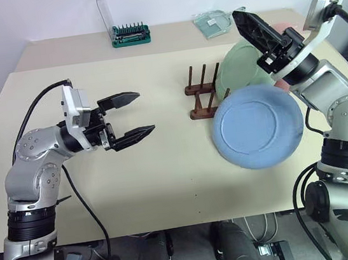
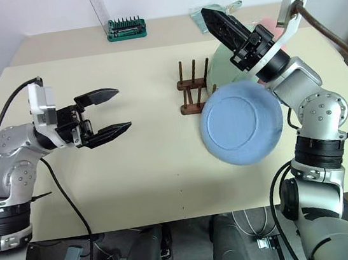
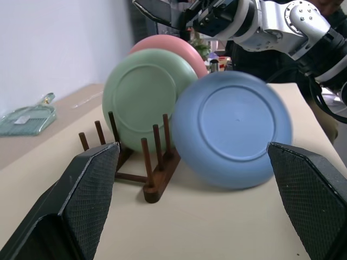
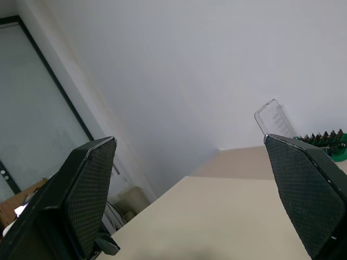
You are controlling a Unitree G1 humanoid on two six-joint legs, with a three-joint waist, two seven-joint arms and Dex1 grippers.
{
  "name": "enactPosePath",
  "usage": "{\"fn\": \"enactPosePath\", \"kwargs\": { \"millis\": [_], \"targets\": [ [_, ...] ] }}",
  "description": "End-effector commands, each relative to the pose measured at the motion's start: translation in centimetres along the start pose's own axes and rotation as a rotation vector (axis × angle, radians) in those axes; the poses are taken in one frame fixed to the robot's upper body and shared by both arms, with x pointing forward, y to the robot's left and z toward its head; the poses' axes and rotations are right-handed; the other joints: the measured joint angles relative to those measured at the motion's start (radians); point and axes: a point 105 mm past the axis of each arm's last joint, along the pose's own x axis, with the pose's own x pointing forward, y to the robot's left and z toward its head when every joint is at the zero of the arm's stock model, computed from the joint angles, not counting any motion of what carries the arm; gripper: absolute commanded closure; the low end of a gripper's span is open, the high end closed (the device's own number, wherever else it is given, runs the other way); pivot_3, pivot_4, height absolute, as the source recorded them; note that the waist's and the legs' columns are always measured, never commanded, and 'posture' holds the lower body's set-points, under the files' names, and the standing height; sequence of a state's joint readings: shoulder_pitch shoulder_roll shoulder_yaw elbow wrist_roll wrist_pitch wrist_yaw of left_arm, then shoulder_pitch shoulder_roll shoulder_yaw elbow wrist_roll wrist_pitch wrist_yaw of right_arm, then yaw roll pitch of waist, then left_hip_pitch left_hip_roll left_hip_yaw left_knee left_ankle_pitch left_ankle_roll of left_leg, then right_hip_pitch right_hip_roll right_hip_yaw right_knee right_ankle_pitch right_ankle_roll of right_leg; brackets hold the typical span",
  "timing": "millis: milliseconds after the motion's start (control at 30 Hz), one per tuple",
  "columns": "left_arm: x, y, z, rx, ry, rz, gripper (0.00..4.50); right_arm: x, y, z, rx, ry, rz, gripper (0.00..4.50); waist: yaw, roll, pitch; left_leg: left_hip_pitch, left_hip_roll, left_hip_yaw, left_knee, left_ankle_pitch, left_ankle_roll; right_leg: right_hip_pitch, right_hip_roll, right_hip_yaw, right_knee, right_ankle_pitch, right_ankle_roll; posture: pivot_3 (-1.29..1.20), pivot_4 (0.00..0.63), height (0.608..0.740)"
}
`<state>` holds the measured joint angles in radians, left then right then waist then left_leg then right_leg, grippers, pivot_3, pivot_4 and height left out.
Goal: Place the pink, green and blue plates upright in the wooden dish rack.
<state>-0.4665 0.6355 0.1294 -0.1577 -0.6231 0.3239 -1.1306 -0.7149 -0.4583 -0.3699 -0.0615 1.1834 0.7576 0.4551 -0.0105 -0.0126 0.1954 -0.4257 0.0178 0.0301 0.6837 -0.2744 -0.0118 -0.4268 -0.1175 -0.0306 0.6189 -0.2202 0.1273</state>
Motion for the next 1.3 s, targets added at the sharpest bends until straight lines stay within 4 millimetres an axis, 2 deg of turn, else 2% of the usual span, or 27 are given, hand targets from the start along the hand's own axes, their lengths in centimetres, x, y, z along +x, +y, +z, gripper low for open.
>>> {"fn": "enactPosePath", "kwargs": {
  "millis": [33, 200, 433, 567, 633, 700, 767, 900, 967, 1067, 1167, 1300],
  "targets": [
    [0.2, 0.0, 0.8, 0.033, -0.019, -0.012, 0.0, 0.0, 1.2, 1.7, -0.061, -0.038, 0.038, 0.06, 0.0, 0.0, 0.0, 0.0, 0.0, 0.0, 0.0, 0.0, 0.0, 0.0, 0.0, 0.0, 0.0, 0.0, 0.0, 0.0, 0.15, 0.724],
    [0.2, -0.1, 0.8, 0.032, -0.022, -0.01, 0.0, -0.5, 1.2, 2.8, -0.082, -0.033, 0.039, 0.06, 0.001, 0.0, 0.0, 0.0, 0.0, 0.0, 0.0, 0.0, 0.0, 0.0, 0.0, 0.0, 0.0, 0.0, 0.0, 0.0, 0.15, 0.724],
    [0.4, -0.1, 0.7, 0.035, -0.024, -0.014, 0.0, -0.7, 1.0, 3.0, -0.088, -0.031, 0.026, 0.06, -0.001, 0.0, 0.0, 0.0, 0.0, 0.0, 0.0, 0.0, 0.0, 0.0, 0.0, 0.0, 0.0, 0.0, 0.0, 0.0, 0.15, 0.724],
    [0.3, -0.2, 0.7, 0.037, -0.02, -0.018, 0.0, -2.1, 0.2, 3.7, -0.139, 0.0, -0.032, 0.06, 0.004, 0.0, 0.0, 0.0, 0.0, 0.0, 0.0, 0.0, 0.0, 0.0, 0.0, 0.0, 0.0, 0.0, 0.0, 0.0, 0.15, 0.724],
    [0.3, -0.3, 0.8, 0.035, -0.021, -0.019, 0.0, -3.7, -0.6, 4.8, -0.151, 0.02, -0.087, 0.06, 0.009, 0.0, 0.0, 0.0, 0.0, 0.0, 0.0, 0.0, 0.0, 0.0, 0.0, 0.0, -0.001, 0.0, 0.0, 0.0, 0.15, 0.724],
    [0.3, -0.5, 0.8, 0.014, -0.024, -0.03, 0.0, -6.9, -1.5, 5.6, -0.191, 0.108, -0.173, 0.06, 0.022, 0.0, 0.0, 0.0, 0.0, 0.0, 0.0, 0.0, 0.0, 0.0, 0.0, 0.0, -0.001, 0.0, 0.0, 0.0, 0.15, 0.724],
    [0.3, -0.8, 0.5, -0.007, -0.022, -0.049, 0.0, -9.1, -1.6, 6.3, -0.197, 0.166, -0.223, 0.06, 0.029, 0.0, 0.0, -0.001, 0.0, 0.0, 0.0, 0.0, 0.0, 0.001, 0.0, -0.001, -0.003, 0.0, 0.0, 0.0, 0.15, 0.724],
    [1.0, -1.2, 0.6, -0.04, -0.047, -0.083, 0.0, -12.4, -0.9, 7.2, -0.17, 0.241, -0.274, 0.06, 0.021, 0.0, 0.0, 0.001, 0.0, 0.001, 0.0, 0.0, 0.001, 0.001, 0.0, 0.0, -0.002, 0.0, 0.0, 0.0, 0.15, 0.724],
    [1.3, -1.3, 0.9, -0.077, -0.064, -0.112, 0.0, -14.4, -1.3, 7.3, -0.144, 0.269, -0.334, 0.06, 0.021, 0.0, 0.0, 0.001, 0.0, 0.0, 0.0, 0.0, 0.001, 0.001, 0.0, 0.0, -0.001, 0.0, 0.0, 0.0, 0.15, 0.724],
    [1.7, -1.7, 1.1, -0.106, -0.063, -0.157, 0.0, -17.3, -1.9, 6.4, -0.11, 0.321, -0.421, 0.06, 0.022, -0.001, -0.001, 0.001, 0.0, 0.0, 0.0, 0.0, 0.001, 0.002, 0.0, 0.0, -0.001, 0.0, 0.0, 0.0, 0.15, 0.724],
    [2.0, -2.0, 1.2, -0.128, -0.064, -0.194, 0.0, -19.3, -2.3, 5.7, -0.063, 0.327, -0.468, 0.06, 0.023, 0.0, -0.001, 0.001, 0.0, 0.0, 0.0, 0.0, 0.001, 0.002, 0.0, 0.0, -0.001, 0.0, 0.0, 0.0, 0.15, 0.724],
    [2.4, -2.2, 1.7, -0.132, -0.076, -0.213, 0.0, -22.3, -3.8, 3.1, -0.005, 0.371, -0.55, 0.06, 0.022, -0.001, -0.001, 0.002, 0.0, 0.0, 0.0, 0.0, 0.001, 0.002, 0.0, 0.0, -0.001, 0.0, 0.0, 0.0, 0.15, 0.724]
  ]
}}
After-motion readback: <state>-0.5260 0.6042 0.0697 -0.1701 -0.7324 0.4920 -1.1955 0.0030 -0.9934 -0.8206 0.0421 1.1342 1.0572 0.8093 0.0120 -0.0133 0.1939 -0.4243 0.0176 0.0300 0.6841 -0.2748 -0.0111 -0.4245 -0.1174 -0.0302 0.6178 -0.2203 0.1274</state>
